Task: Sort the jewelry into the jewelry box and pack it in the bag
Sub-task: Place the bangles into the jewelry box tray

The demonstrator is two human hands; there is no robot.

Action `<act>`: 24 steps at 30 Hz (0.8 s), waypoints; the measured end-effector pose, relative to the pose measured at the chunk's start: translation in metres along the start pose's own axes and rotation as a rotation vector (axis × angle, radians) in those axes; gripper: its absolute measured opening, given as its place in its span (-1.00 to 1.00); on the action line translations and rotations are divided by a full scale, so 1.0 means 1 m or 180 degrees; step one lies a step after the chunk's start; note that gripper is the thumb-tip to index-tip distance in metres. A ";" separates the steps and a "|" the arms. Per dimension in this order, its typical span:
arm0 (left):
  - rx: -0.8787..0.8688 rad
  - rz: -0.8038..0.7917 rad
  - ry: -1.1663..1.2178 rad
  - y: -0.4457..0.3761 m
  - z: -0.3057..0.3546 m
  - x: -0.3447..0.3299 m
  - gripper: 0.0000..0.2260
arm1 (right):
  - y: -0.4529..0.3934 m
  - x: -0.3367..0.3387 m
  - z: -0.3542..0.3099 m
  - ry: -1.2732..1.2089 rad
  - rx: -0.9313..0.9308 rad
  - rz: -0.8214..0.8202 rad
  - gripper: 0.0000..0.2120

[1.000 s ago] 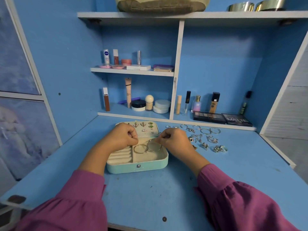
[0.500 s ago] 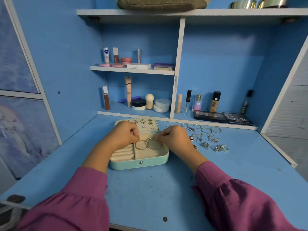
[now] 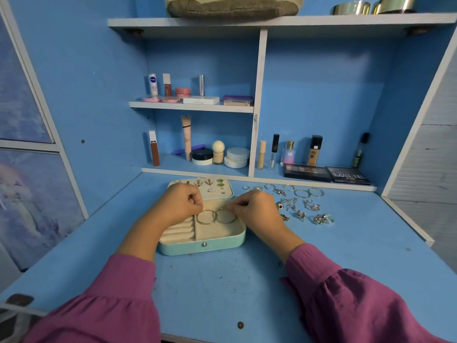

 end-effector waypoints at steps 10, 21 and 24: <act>0.0022 0.0234 -0.0033 -0.016 0.022 -0.002 -0.90 | -0.011 0.034 0.015 -0.0862 -0.0355 0.0371 -0.93; -0.0239 0.0211 0.0587 -0.076 0.107 -0.079 -0.88 | -0.030 0.121 0.088 -0.1314 -0.1176 0.1382 -0.88; -0.0193 0.0079 0.0581 -0.087 0.114 -0.103 -0.87 | -0.032 0.129 0.099 -0.1603 -0.1419 0.1351 -0.86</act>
Point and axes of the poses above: each hand's wrist, its own y-axis away from the middle knuckle, its own x-axis out of the back of the hand, z = x × y, the point moved 1 cm from there along -y, towards the middle knuckle, and after that the axes turned 10 degrees about -x, right-handed, at the moved point
